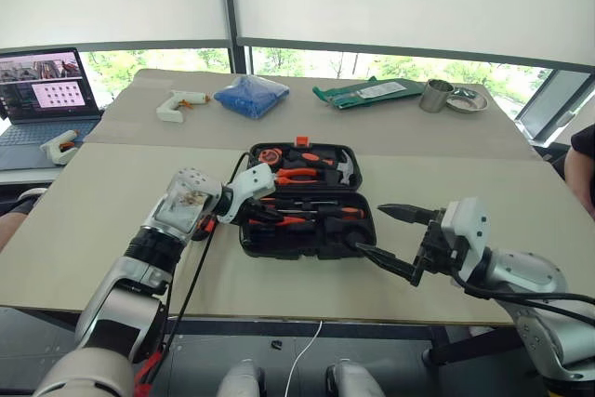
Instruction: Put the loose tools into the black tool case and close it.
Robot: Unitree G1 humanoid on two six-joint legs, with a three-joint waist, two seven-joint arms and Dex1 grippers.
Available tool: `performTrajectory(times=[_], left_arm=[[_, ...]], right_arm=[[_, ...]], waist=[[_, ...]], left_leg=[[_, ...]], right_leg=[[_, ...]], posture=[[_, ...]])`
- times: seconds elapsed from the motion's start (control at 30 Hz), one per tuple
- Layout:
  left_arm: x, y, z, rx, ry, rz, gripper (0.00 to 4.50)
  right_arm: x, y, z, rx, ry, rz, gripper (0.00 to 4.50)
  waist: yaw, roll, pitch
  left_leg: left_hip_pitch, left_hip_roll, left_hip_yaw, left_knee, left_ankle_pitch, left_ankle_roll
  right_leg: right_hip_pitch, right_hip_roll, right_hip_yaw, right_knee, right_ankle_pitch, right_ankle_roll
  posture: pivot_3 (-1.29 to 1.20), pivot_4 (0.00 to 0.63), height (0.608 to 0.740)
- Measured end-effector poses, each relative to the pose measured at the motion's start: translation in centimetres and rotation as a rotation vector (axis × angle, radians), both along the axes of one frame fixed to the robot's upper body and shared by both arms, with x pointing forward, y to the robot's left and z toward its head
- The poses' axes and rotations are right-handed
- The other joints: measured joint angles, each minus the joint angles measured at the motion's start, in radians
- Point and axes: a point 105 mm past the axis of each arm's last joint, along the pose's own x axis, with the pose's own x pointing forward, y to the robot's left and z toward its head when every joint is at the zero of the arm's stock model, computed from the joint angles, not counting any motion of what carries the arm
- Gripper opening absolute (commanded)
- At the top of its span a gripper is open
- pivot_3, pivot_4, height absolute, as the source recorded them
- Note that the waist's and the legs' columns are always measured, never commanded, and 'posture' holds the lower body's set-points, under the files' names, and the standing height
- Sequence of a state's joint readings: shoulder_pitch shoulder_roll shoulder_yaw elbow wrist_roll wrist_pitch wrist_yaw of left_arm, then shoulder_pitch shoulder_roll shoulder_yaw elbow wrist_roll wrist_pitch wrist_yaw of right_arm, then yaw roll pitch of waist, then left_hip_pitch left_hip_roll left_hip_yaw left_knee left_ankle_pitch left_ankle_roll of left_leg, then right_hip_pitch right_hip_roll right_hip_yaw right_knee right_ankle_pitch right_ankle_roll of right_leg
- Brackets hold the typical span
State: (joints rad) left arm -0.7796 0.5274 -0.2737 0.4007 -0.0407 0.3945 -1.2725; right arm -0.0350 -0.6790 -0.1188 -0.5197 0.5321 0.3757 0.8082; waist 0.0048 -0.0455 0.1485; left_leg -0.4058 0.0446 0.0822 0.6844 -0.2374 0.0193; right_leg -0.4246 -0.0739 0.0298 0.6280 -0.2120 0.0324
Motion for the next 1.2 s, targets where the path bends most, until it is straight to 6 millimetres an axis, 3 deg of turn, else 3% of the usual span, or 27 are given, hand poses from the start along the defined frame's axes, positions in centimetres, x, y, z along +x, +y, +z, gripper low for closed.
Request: performTrajectory(times=[0.13,0.2,0.3,0.4,0.53,0.63,0.7,0.73,0.87,0.9,1.0,1.07,1.2], left_arm=[[1.3,1.1,0.8,-0.049,-0.099,0.095,0.03],[1.5,2.1,2.5,-0.192,-0.159,0.139,0.03],[0.5,5.1,4.5,-0.291,-0.210,0.178,0.03],[-1.7,9.6,4.1,-0.292,-0.186,0.270,0.78],[-3.8,13.1,4.5,-0.369,-0.197,0.413,2.21],[-6.3,17.1,4.0,-0.318,-0.269,0.546,3.28],[-8.9,21.0,2.4,-0.244,-0.248,0.699,3.99],[-11.1,24.0,0.8,-0.163,-0.199,0.830,4.41],[-14.4,28.0,-0.8,-0.063,-0.133,1.024,4.47],[-14.9,28.5,-0.9,-0.052,-0.124,1.055,4.47],[-14.9,28.5,-0.6,-0.074,-0.114,1.082,4.47],[-13.9,27.3,0.5,-0.126,-0.104,1.062,4.47],[-11.6,23.8,2.4,-0.056,-0.042,0.970,4.47]], right_arm=[[0.0,0.0,-0.1,-0.001,0.007,0.008,4.50],[0.0,-0.1,-0.2,-0.001,0.009,0.011,4.50],[0.0,-0.3,-0.2,0.001,-0.002,0.011,4.50],[-0.1,-0.8,-0.5,-0.013,-0.027,0.001,4.50],[-0.1,-1.3,-1.1,-0.027,-0.050,-0.008,4.50],[-0.6,-1.2,-0.8,-0.031,-0.120,0.019,4.50],[-1.0,-1.2,-1.0,-0.025,-0.118,0.038,4.50],[-1.3,-1.5,-1.2,-0.009,-0.104,0.047,4.50],[-1.7,-1.4,-0.7,0.028,-0.102,0.094,4.50],[-1.7,-1.4,-0.6,0.028,-0.103,0.104,4.50],[-1.8,-1.1,-0.6,0.026,-0.105,0.125,4.50],[-1.6,-0.7,-0.4,0.036,-0.116,0.139,4.50],[-1.2,0.0,0.5,0.044,-0.156,0.166,4.50]], waist=[[0.001,0.000,0.000],[-0.003,0.000,0.000],[-0.015,0.000,0.000],[-0.025,0.000,0.000],[-0.011,0.000,0.001],[-0.015,0.001,0.001],[-0.023,0.000,0.001],[-0.028,0.000,0.001],[-0.010,0.000,0.001],[-0.002,0.000,0.001],[0.012,0.000,0.001],[0.015,0.001,0.002],[0.013,0.001,0.002]], left_leg=[[0.000,0.000,0.000,0.000,0.000,0.000],[-0.001,0.001,0.000,0.000,0.000,0.000],[0.000,0.001,0.000,-0.002,0.000,0.000],[0.001,0.002,0.000,-0.005,0.000,0.000],[0.001,0.002,0.001,-0.004,0.000,-0.001],[0.003,0.004,0.002,-0.004,0.000,-0.001],[0.004,0.005,0.002,-0.005,0.000,-0.001],[0.007,0.005,0.002,-0.007,-0.001,-0.001],[0.007,0.007,0.002,-0.006,-0.001,-0.003],[0.008,0.007,0.002,-0.006,-0.005,-0.011],[0.007,0.007,0.003,-0.006,-0.006,-0.012],[0.006,0.007,0.004,-0.006,-0.006,-0.012],[0.006,0.007,0.005,-0.006,-0.005,-0.012]], right_leg=[[0.000,0.000,0.000,0.000,0.000,0.000],[-0.001,0.000,0.000,0.000,0.000,0.000],[-0.001,0.000,0.000,-0.001,0.000,-0.001],[-0.002,0.000,0.001,-0.001,0.000,-0.001],[-0.001,-0.002,-0.001,-0.001,0.000,0.000],[0.000,-0.003,0.000,-0.002,-0.001,-0.001],[-0.001,-0.003,0.000,-0.002,0.000,-0.001],[0.000,-0.003,0.002,-0.002,-0.001,-0.002],[-0.002,-0.004,-0.001,-0.001,-0.007,-0.005],[-0.003,-0.005,-0.002,-0.002,-0.007,-0.005],[-0.005,-0.012,-0.008,-0.002,-0.007,-0.005],[-0.005,-0.018,-0.016,-0.001,-0.006,-0.006],[-0.005,-0.019,-0.017,-0.001,-0.005,-0.005]], posture=[[0.00,0.150,0.740],[0.00,0.150,0.740],[0.00,0.150,0.740],[0.00,0.150,0.740],[0.00,0.150,0.740],[0.00,0.150,0.740],[0.00,0.150,0.740],[0.00,0.150,0.740],[0.00,0.150,0.740],[0.00,0.150,0.740],[0.00,0.150,0.740],[0.00,0.150,0.740],[0.00,0.150,0.740]])
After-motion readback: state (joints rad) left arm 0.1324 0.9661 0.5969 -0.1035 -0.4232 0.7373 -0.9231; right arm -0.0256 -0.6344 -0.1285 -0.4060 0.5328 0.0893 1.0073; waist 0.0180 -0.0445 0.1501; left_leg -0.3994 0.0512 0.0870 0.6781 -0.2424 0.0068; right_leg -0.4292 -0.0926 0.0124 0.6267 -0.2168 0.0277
